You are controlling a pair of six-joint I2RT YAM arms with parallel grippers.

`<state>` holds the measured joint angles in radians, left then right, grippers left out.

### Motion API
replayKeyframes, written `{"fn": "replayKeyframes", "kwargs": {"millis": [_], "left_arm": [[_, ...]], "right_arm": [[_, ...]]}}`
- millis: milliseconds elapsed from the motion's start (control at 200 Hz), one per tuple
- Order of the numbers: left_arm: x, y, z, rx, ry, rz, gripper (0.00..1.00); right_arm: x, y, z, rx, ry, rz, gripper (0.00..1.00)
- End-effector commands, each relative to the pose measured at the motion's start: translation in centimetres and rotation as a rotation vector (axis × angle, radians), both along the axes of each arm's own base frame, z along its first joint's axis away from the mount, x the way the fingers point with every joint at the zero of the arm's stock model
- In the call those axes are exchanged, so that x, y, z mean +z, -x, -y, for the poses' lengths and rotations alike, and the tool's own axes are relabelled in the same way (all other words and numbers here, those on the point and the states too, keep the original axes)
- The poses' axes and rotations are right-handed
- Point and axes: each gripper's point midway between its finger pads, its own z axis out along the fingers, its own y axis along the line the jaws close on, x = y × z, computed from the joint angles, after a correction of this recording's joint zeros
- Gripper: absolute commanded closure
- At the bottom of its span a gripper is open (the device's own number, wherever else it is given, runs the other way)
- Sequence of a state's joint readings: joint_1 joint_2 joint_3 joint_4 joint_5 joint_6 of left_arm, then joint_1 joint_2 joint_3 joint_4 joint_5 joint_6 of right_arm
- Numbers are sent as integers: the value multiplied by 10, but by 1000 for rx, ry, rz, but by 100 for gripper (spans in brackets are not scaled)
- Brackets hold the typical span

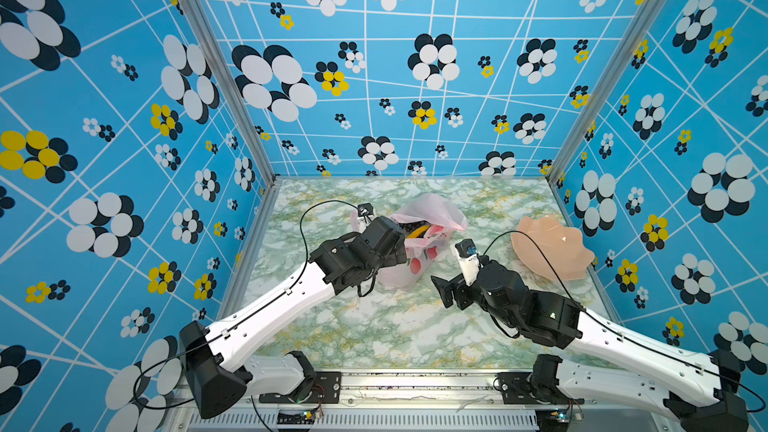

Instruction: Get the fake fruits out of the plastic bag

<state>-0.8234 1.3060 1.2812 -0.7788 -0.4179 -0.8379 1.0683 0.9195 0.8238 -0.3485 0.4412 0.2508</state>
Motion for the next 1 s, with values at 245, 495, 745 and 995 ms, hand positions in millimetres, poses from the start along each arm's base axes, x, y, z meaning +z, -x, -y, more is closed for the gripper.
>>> {"fn": "replayKeyframes", "kwargs": {"millis": [245,495,745,995], "left_arm": [[-31,-39,-5,110,8,-39,18],[-47,-51,8,65,88,-68,62],[-48,-52,15,5,125,-50,89],[-43,-48,10,-27,119,-23,97]], "right_arm": [[14,-22,47,-198,45,53,1],[19,-63,67,-320,-50,-46,1],[15,-126,41,-277,-136,-180,1],[-1,-147,12,-160,-39,-226,1]]}}
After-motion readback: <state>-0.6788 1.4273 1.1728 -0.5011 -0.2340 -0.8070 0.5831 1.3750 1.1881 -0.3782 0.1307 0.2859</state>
